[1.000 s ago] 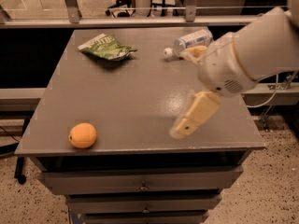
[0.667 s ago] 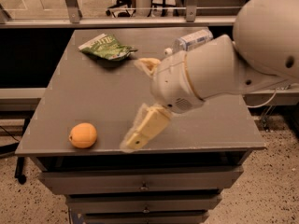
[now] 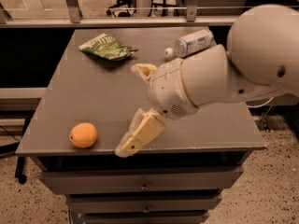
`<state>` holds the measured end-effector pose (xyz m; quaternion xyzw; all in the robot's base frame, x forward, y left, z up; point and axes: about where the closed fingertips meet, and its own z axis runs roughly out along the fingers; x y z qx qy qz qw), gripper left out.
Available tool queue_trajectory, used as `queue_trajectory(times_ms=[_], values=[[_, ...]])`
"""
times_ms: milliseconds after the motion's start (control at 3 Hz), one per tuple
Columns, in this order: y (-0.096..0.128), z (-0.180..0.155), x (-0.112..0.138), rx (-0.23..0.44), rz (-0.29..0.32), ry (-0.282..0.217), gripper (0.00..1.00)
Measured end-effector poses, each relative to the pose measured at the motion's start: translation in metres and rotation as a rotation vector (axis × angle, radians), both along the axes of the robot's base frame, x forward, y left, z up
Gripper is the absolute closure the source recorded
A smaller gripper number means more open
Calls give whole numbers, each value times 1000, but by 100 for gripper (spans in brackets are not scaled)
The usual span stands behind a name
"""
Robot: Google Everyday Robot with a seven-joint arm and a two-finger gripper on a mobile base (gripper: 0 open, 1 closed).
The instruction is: Pick orange
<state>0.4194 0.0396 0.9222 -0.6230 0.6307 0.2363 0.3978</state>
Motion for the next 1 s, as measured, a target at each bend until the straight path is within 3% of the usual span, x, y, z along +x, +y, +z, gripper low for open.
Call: queue_trajectory(times_ms=[667, 1000], values=[[63, -67, 11, 105, 56, 42, 0], [83, -90, 16, 134, 60, 78, 0]])
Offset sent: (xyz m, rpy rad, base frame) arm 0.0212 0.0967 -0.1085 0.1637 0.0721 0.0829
